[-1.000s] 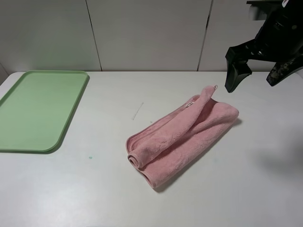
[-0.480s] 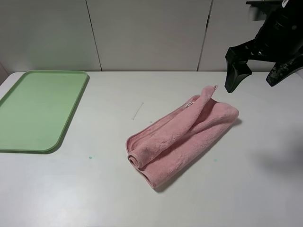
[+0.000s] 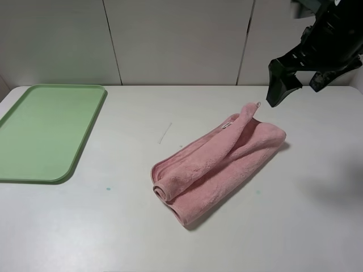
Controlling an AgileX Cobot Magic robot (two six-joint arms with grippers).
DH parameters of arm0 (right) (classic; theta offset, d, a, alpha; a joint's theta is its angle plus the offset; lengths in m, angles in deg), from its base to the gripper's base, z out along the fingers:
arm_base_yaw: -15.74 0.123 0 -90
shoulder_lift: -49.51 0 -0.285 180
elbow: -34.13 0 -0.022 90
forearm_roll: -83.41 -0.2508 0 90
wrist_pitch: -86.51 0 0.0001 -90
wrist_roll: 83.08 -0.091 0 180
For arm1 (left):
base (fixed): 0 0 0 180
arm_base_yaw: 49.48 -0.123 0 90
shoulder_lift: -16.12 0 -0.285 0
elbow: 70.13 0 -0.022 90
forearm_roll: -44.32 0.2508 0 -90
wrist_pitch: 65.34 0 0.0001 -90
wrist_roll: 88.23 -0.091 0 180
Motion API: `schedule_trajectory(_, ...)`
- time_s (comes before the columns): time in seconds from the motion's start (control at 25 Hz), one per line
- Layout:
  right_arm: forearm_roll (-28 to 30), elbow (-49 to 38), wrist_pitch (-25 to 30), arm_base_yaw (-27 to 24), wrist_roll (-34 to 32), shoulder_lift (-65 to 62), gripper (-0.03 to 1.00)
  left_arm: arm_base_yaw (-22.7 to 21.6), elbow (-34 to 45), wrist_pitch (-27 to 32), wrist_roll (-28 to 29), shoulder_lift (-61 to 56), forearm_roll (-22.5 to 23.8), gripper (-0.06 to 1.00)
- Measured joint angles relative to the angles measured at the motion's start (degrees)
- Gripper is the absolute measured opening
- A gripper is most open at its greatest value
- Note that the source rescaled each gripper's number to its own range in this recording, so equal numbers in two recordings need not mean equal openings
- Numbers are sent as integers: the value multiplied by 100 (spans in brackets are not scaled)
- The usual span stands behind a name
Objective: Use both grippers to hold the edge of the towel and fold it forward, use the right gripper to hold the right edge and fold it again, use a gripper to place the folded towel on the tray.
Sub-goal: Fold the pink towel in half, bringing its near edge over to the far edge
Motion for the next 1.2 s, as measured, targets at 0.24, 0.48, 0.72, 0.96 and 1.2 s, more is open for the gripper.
schedule_trajectory(0.24,-11,0,-322,0,378,144,100,-1826,0,0,0,0,0,93)
schedule_trajectory(0.48,-123,0,-552,0,500,608,100,-3357,0,0,0,0,5,93)
schedule_trajectory(0.72,-342,-63,-765,0,686,1079,100,-4067,0,0,0,0,5,93)
schedule_trajectory(0.96,-473,-822,-1637,0,989,1230,100,-4090,0,0,0,0,48,93)
schedule_trajectory(1.2,-1118,-1600,-2485,0,1573,1230,100,-4090,0,0,0,0,117,93)
